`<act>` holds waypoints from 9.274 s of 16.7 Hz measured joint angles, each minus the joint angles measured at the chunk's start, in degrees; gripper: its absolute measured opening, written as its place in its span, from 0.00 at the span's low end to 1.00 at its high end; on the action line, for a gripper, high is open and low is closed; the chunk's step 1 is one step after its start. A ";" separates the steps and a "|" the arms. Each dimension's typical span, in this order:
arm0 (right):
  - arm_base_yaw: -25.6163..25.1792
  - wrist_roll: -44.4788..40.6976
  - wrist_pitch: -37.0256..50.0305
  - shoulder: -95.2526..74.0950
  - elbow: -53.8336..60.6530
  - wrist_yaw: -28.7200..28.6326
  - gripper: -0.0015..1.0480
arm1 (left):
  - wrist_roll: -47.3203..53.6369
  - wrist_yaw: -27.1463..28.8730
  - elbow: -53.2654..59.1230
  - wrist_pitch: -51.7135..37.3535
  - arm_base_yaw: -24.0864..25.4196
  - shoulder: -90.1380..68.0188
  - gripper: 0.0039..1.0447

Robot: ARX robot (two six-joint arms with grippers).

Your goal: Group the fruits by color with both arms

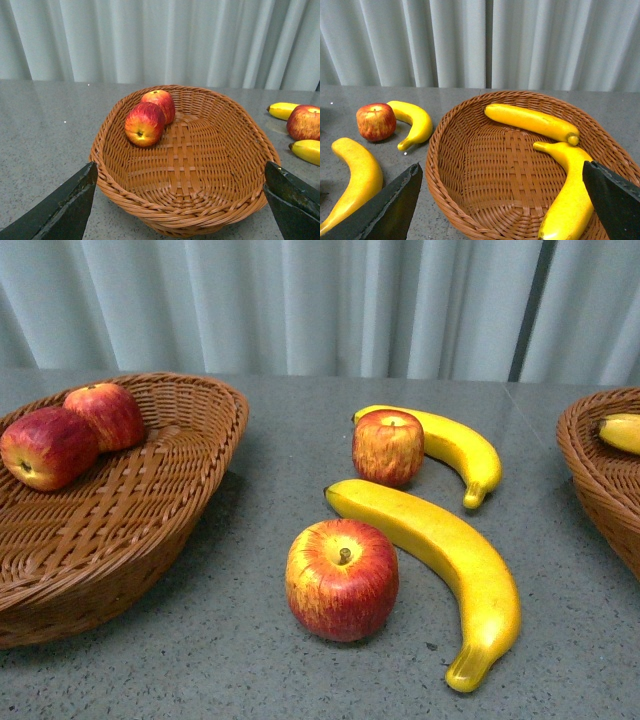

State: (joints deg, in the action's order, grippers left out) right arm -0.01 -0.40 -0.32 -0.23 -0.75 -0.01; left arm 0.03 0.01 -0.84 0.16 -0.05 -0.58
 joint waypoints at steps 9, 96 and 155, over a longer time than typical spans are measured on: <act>0.00 0.00 0.07 -0.02 0.00 -0.07 0.94 | -4.61 20.33 -4.76 4.55 -10.49 -12.74 0.94; 0.00 0.00 0.07 -0.02 0.00 0.02 0.94 | 3.98 3.78 -69.94 -21.86 -21.66 -104.13 0.63; 0.00 0.00 0.04 -0.02 0.00 0.02 0.94 | 0.00 0.00 0.02 -10.12 -0.07 -9.29 0.01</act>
State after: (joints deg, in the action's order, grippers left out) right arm -0.01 -0.40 -0.27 -0.25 -0.75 0.01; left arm 0.03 0.01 -0.82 -9.96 -0.12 -9.87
